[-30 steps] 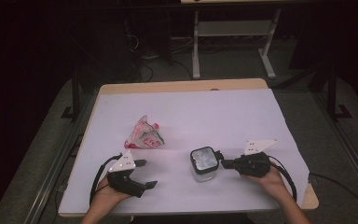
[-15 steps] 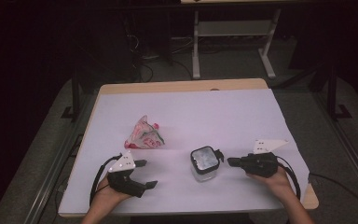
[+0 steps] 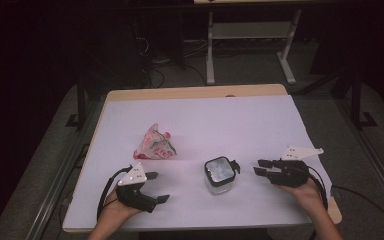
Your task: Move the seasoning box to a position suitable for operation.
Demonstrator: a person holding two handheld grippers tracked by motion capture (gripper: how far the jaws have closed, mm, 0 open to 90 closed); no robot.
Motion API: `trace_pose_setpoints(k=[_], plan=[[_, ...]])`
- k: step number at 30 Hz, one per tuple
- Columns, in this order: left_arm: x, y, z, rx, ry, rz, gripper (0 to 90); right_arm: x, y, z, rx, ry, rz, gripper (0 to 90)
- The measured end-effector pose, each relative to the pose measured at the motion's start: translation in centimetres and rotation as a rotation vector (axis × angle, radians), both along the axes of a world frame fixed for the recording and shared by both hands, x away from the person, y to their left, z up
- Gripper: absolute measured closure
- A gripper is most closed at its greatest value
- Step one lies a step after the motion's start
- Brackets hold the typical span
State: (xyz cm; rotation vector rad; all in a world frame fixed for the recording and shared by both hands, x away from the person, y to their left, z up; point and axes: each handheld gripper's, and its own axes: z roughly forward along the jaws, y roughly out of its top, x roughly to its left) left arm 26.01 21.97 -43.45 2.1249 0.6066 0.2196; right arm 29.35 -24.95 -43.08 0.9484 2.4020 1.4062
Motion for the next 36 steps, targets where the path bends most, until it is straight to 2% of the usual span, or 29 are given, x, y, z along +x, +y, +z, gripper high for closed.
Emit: trace_pose_setpoints(k=[2, 3, 5, 8, 13, 22, 30, 36], plan=[[0.0, 0.0, 0.0, -0.001, -0.001, 0.001, 13.8, 0.0, -0.2, -0.1, -0.007, -0.002, -0.016, 55.2], [0.0, 0.0, 0.0, -0.001, -0.001, 0.001, 13.8, 0.0, -0.2, -0.1, -0.006, 0.002, -0.031, 49.8], [0.0, 0.1, 0.1, -0.006, 0.002, -0.003, 13.8, -0.1, -0.2, -0.2, -0.044, 0.021, -0.06, 40.4], [0.0, 0.0, 0.0, -0.013, 0.011, -0.005, 13.8, -0.6, -0.4, -0.6, -0.081, 0.021, -0.096, 32.0], [0.0, -0.3, 0.1, -0.012, 0.01, -0.012, 13.7, -0.9, -0.9, -1.0, -0.08, 0.019, -0.126, 22.2], [-0.2, -1.1, 0.7, -0.001, -0.006, -0.021, 13.7, -1.0, -1.5, -1.1, -0.039, 0.005, -0.129, 18.4], [0.2, -2.3, 1.7, -0.027, -0.001, -0.042, 13.7, -0.5, -1.3, -0.8, -0.025, -0.001, -0.134, 17.7], [0.5, -3.0, 2.0, -0.021, -0.003, -0.049, 13.7, -0.6, -0.8, -1.0, -0.048, 0.004, -0.132, 17.3]])
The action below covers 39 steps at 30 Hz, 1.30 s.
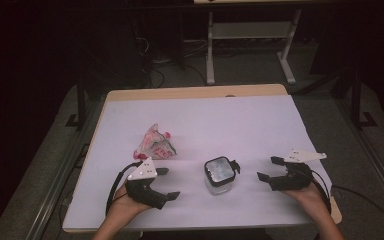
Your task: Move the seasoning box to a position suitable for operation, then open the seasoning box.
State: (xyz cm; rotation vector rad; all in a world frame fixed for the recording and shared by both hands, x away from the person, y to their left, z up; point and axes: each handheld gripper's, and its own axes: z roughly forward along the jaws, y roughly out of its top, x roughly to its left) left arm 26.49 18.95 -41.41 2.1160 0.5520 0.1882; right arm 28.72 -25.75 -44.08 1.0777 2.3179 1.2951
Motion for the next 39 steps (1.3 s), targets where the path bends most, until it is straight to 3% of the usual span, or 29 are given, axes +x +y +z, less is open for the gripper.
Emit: trace_pose_setpoints(k=[12, 27, 39], plan=[[-0.1, -2.1, 0.4, 0.014, -0.003, -0.038, 13.7, 0.1, -0.2, 0.0, 0.007, -0.01, 0.006, 17.1], [0.5, -5.0, 0.8, -0.004, -0.012, -0.095, 13.0, 0.1, -0.2, -0.3, 0.012, -0.004, 0.011, 17.1], [1.1, -7.1, 0.4, -0.005, -0.015, -0.141, 12.9, 0.0, -0.4, -0.2, 0.012, -0.025, 0.003, 16.7]])
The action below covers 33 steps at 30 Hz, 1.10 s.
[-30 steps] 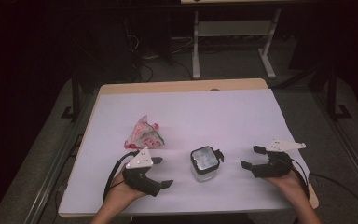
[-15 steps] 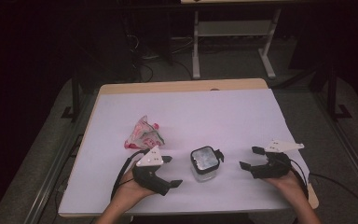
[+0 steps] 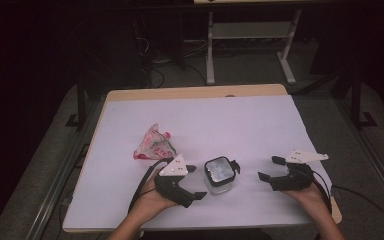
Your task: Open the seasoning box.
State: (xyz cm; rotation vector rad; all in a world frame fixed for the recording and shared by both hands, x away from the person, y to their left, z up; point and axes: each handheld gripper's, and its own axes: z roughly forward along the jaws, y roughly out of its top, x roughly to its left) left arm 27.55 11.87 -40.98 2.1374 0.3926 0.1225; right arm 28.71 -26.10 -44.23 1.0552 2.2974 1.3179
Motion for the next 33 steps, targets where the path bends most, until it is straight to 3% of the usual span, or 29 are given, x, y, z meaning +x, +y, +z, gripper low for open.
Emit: trace_pose_setpoints(k=[9, 15, 22, 33], plan=[[1.0, -1.3, 0.7, 0.012, -0.031, -0.011, 12.5, 0.1, 0.3, -0.1, 0.003, -0.001, 0.008, 16.5], [1.6, -2.2, 0.2, 0.012, -0.02, -0.009, 12.6, 0.1, 0.2, -0.2, 0.008, 0.007, 0.008, 16.5], [1.9, -2.7, -0.2, -0.02, -0.011, -0.006, 12.8, 0.3, 0.2, -0.2, 0.006, 0.002, 0.006, 16.5], [1.9, -2.7, -0.2, -0.004, -0.008, -0.02, 17.2, 0.4, 0.2, -0.4, -0.007, 0.006, 0.01, 16.5]])
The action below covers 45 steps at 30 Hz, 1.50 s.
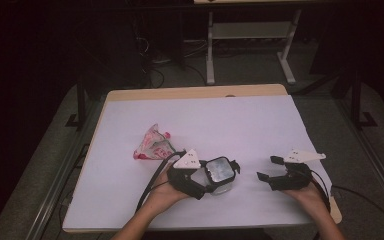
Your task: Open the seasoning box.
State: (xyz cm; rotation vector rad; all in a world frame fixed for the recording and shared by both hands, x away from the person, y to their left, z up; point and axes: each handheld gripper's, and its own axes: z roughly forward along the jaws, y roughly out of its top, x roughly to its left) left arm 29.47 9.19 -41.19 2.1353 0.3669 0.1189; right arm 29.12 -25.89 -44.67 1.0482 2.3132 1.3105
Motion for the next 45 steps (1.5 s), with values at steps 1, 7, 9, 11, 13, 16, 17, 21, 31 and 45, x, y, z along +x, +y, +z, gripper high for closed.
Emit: trace_pose_setpoints(k=[1, 7, 9, 11, 13, 16, 17, 21, 31, 45], plan=[[0.0, 0.0, 0.0, 0.003, -0.001, -0.001, 17.2, 0.0, 0.0, 0.0, -0.002, 0.0, 0.0, 16.5], [0.1, 0.2, 0.5, -0.012, -0.003, -0.005, 17.6, 0.0, 0.0, -0.1, -0.012, -0.002, -0.001, 16.5], [0.0, 0.2, 0.6, -0.01, -0.003, -0.002, 17.8, 0.1, 0.0, -0.1, -0.012, -0.004, -0.001, 16.5], [0.0, 0.1, 0.6, -0.012, -0.002, 0.001, 17.8, 0.1, -0.1, -0.1, -0.012, -0.006, -0.001, 16.5], [0.0, 0.1, 0.6, -0.012, 0.002, 0.003, 17.8, 0.1, 0.0, -0.1, -0.013, -0.006, -0.001, 16.5], [-0.1, 0.2, 0.8, -0.023, -0.001, 0.006, 17.9, 0.0, 0.1, -0.1, -0.011, 0.003, -0.003, 16.5], [-0.1, 0.2, 0.9, -0.026, -0.003, 0.005, 18.0, 0.0, 0.1, -0.1, -0.012, 0.002, -0.002, 16.5], [-0.1, 0.2, 1.2, -0.036, -0.005, 0.006, 18.4, 0.1, 0.1, -0.2, -0.016, 0.001, 0.001, 16.5], [-0.1, 0.1, 1.6, -0.049, -0.011, 0.007, 18.7, 0.1, 0.1, -0.2, -0.018, 0.001, 0.001, 16.5], [-0.1, 0.1, 1.9, -0.059, 0.0, -0.002, 22.7, 0.2, 0.2, -0.3, -0.017, 0.007, 0.005, 16.5]])
